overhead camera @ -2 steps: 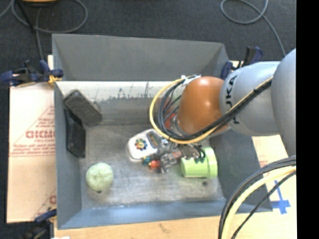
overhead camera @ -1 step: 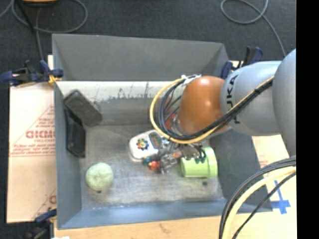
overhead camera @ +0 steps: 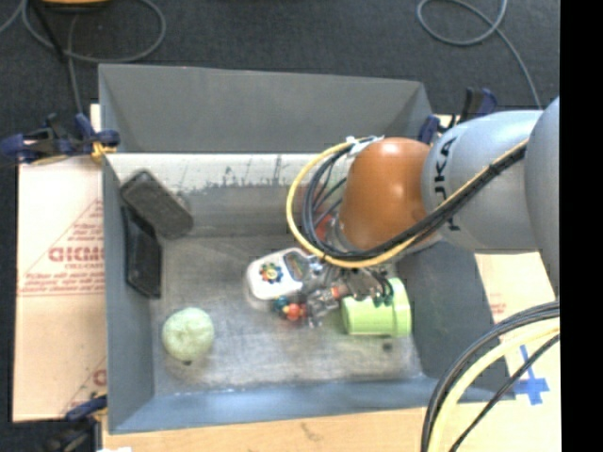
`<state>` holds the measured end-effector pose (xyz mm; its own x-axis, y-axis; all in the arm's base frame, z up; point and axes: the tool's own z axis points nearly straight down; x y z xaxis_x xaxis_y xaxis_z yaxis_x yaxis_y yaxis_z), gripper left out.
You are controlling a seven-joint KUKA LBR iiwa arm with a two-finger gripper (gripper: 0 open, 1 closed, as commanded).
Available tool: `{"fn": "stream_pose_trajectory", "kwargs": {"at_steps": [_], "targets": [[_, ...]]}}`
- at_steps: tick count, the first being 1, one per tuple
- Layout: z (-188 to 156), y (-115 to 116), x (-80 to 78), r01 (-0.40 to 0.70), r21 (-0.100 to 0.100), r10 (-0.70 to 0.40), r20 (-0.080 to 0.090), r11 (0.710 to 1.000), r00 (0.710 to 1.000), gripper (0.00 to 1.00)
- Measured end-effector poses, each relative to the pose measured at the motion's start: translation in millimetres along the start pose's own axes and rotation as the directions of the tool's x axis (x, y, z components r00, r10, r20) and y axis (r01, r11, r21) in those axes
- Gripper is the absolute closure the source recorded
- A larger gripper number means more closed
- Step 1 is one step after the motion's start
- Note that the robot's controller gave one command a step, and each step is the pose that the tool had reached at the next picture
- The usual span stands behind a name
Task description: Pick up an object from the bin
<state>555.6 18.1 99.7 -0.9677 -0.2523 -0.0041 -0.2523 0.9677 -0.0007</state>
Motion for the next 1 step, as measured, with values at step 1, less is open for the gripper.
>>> {"fn": "stream_pose_trajectory", "kwargs": {"at_steps": [1], "targets": [[-8.0,-0.7,-1.5,-0.001,0.001,0.001,0.002,1.0,1.0,1.0]]}}
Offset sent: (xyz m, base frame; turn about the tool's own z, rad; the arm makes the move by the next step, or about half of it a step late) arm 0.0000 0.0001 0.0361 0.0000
